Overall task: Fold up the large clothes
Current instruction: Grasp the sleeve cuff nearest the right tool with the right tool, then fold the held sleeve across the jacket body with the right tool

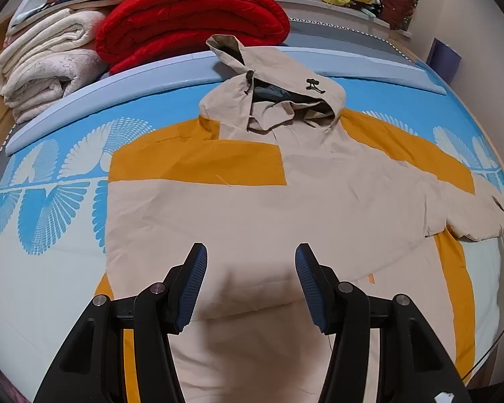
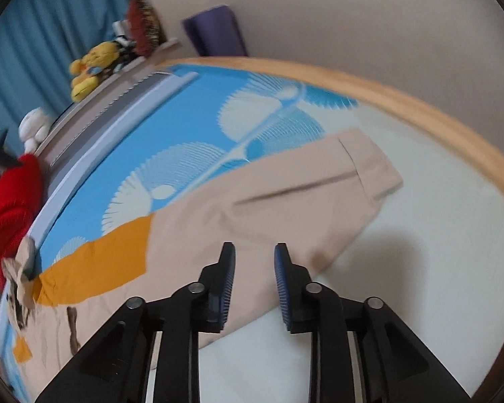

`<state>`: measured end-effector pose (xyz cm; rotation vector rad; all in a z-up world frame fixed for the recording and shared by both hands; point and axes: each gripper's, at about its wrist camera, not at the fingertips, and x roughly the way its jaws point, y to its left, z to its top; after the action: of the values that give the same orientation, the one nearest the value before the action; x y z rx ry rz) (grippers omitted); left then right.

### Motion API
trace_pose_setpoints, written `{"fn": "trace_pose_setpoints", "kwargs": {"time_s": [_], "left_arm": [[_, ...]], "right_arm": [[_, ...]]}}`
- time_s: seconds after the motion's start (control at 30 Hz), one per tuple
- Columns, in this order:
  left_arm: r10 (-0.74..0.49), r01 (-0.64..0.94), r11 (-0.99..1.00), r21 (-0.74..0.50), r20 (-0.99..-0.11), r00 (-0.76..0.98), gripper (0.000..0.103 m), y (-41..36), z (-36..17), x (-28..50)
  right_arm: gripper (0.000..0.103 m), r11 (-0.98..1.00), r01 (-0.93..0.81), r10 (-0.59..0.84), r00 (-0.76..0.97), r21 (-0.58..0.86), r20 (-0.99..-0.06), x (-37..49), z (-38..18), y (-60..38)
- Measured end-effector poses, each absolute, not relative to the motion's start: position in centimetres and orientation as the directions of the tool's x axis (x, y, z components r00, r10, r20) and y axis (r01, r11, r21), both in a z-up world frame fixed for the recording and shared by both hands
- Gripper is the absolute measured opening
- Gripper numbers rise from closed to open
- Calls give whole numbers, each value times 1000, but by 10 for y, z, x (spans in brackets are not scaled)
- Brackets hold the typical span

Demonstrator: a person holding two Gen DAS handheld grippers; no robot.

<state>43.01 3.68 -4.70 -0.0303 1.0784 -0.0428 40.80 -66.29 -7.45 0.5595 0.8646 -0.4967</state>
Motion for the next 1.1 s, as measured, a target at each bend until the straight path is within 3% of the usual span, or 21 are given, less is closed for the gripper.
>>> {"fn": "trace_pose_setpoints", "kwargs": {"time_s": [0.2, 0.43, 0.73, 0.8, 0.97, 1.1], "left_arm": [[-48, 27, 999, -40, -883, 466, 51, 35, -50, 431], [-48, 18, 999, -44, -886, 460, 51, 38, -52, 434], [-52, 15, 999, -50, -890, 452, 51, 39, -56, 436], [-50, 11, 999, -51, -890, 454, 51, 41, -56, 436], [-53, 6, 998, -57, -890, 454, 51, 44, -55, 435], [-56, 8, 998, -58, -885, 463, 51, 47, -50, 433]], "right_arm": [[39, 613, 695, -96, 538, 376, -837, 397, -121, -702], [40, 476, 752, -56, 544, 456, -837, 386, -154, -725], [39, 331, 742, -71, 636, 583, -769, 380, -166, -738], [27, 306, 740, -80, 648, 600, -758, 378, -167, -739], [10, 269, 734, -104, 666, 624, -739, 376, -168, -738], [4, 369, 733, -201, 663, 571, -722, 388, -134, -722]]}}
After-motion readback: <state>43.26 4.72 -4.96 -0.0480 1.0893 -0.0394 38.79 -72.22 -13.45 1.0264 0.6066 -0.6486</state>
